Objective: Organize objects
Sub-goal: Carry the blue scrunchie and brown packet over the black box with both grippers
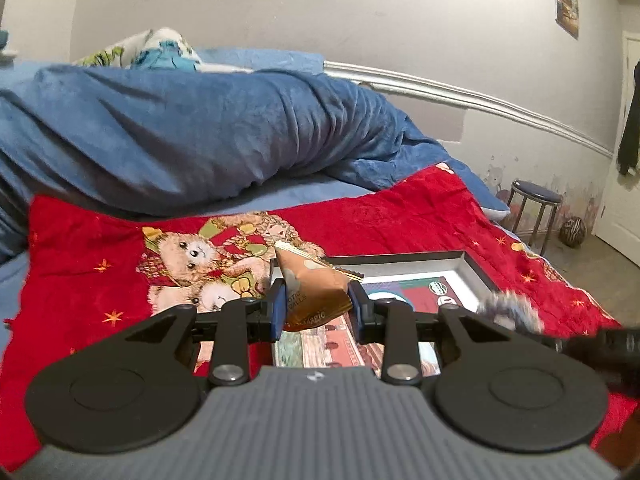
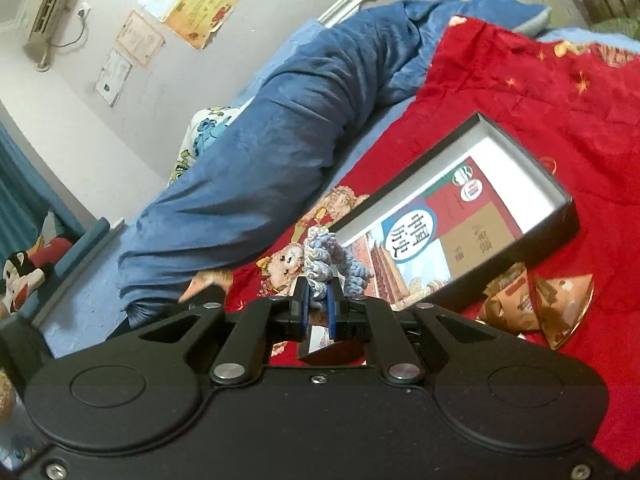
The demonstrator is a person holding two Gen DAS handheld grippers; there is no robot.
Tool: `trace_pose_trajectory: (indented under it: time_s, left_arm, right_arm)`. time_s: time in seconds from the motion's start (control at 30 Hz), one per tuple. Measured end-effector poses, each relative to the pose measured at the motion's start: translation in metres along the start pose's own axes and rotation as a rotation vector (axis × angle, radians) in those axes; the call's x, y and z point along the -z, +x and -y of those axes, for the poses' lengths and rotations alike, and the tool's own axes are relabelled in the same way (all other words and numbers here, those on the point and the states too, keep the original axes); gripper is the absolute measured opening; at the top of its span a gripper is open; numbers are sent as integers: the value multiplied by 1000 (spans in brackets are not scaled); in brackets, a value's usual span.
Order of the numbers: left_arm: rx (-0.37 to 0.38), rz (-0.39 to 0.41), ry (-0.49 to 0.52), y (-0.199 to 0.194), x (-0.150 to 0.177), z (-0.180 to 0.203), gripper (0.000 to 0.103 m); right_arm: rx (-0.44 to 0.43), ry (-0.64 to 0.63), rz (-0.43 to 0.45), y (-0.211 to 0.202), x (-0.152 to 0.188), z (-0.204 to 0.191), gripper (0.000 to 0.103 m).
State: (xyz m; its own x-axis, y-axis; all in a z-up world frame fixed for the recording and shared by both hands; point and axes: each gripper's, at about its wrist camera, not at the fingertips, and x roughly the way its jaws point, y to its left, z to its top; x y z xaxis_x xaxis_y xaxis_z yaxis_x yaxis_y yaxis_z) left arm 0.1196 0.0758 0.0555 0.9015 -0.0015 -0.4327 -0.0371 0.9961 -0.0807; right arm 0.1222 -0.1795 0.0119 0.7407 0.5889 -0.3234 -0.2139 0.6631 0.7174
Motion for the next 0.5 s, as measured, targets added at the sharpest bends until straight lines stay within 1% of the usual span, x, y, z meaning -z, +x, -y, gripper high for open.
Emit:
trace_pose_trajectory:
  time_s: [0.07,0.17,0.23,0.37,0.5]
  left_arm:
    - [3,-9,-1,12,-3,-1,36]
    - [20,-23,15,30,-4,2,36]
    - [26,-43,13,38,-1,4,36]
    - [-2,-84,-11,46,13,5,36]
    - [-28,-126,9,53,26,16,36]
  right_arm:
    - [12,-3,-17,10,-1,3,9]
    - [4,-25,-35,23,-1,7,9]
    - [24,-51,-37,32,1,9,9]
    - [50,-66,-71,49,10,14,9]
    - [21,-91,-87,61,13,12,9]
